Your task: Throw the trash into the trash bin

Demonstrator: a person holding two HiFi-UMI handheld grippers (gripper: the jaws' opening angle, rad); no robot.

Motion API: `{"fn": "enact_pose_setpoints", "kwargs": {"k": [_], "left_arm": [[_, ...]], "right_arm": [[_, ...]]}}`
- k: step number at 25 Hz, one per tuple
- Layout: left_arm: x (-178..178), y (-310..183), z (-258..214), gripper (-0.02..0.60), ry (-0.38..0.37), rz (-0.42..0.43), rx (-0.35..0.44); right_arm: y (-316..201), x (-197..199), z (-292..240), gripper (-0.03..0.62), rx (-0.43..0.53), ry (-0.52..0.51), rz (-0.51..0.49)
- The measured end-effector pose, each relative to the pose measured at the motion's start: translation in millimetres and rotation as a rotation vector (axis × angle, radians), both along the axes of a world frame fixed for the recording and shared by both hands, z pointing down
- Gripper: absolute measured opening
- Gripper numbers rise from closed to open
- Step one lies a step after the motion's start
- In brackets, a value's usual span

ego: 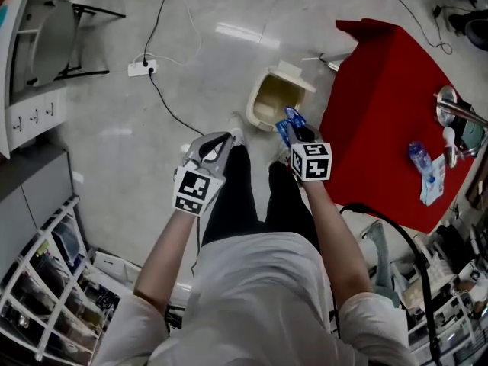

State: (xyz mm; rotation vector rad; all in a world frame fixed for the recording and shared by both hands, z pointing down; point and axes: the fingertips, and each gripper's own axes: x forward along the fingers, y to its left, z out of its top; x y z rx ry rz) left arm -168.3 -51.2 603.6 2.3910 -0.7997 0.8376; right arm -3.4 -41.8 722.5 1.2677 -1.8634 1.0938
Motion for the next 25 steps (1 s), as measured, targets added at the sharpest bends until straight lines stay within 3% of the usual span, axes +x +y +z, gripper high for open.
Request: {"fn": "enact_pose_setpoints", "kwargs": {"k": [18,21,23,25], "left_arm": [[9,-6,137,0.005,-0.005,0.063,-0.065],[10,-2,149,0.004,-0.003,0.066,-0.079],[10,2,154,0.005,-0.004,0.067,-0.09],[11,6,155,0.004,-0.003,0.069,-0.097]], "right_arm": [[1,-11,180,0.061,-0.108,0.023,0.092],[0,-11,198,0.109,-0.117,0.028,0.093],[1,-9,204,0.189,-0.123,0.032,0.098],[3,-6,204,0.196,-0.125,0.037,0.103]]}}
